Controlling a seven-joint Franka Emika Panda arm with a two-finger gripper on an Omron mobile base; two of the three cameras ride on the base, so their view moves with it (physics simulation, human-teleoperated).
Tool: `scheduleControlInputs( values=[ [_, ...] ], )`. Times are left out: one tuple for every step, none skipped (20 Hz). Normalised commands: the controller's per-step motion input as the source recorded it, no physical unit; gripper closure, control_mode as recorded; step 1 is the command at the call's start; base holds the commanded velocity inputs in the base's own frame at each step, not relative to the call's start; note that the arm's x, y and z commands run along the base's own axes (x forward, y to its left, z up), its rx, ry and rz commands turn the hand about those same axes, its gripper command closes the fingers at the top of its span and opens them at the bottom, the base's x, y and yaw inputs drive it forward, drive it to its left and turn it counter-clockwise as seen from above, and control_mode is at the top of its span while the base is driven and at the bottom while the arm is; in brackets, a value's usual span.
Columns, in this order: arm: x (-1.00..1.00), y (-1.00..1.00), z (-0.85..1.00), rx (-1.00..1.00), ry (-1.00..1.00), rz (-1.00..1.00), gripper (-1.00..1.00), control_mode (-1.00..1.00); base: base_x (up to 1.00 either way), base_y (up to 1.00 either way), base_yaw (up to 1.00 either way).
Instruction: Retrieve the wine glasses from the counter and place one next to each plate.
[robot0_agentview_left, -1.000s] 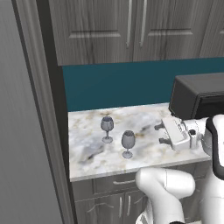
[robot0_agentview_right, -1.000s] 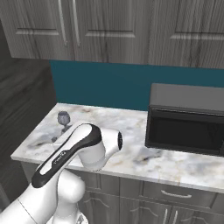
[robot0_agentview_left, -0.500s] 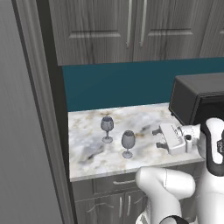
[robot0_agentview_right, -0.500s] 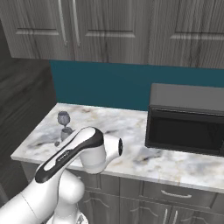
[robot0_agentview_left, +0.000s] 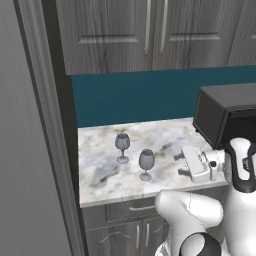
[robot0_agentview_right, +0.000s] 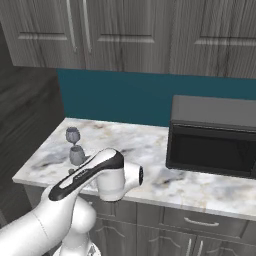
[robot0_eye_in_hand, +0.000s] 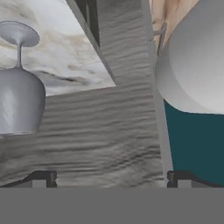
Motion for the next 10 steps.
scheduleControlInputs(
  values=[
    [0.2,-0.29,-0.25,0.0,0.03,0.09,-1.0,-1.0,0.0,0.0,0.0],
    [0.21,-0.26,-0.23,0.0,0.05,0.09,-1.0,-1.0,0.0,0.0,0.0],
    [0.2,-0.17,-0.26,0.0,0.05,0.09,-1.0,-1.0,0.0,0.0,0.0],
    [0.17,-0.16,-0.27,0.0,0.06,0.1,-1.0,-1.0,0.0,0.0,0.0],
    [0.16,-0.06,-0.3,0.0,0.05,0.1,-1.0,-1.0,0.0,0.0,0.0],
    [0.09,-0.06,-0.28,0.0,0.04,0.11,-1.0,-1.0,0.0,0.0,0.0],
    [0.0,0.0,-0.27,0.0,0.03,0.11,-1.0,-1.0,0.0,0.0,0.0],
    [0.0,0.0,-0.27,0.0,0.01,0.1,-1.0,-1.0,0.0,0.0,0.0],
    [0.03,0.0,-0.34,0.0,0.03,0.09,-1.0,-1.0,0.0,0.0,0.0],
    [0.13,0.0,-0.36,0.0,0.04,0.08,-1.0,-1.0,0.0,0.0,0.0]
  ],
)
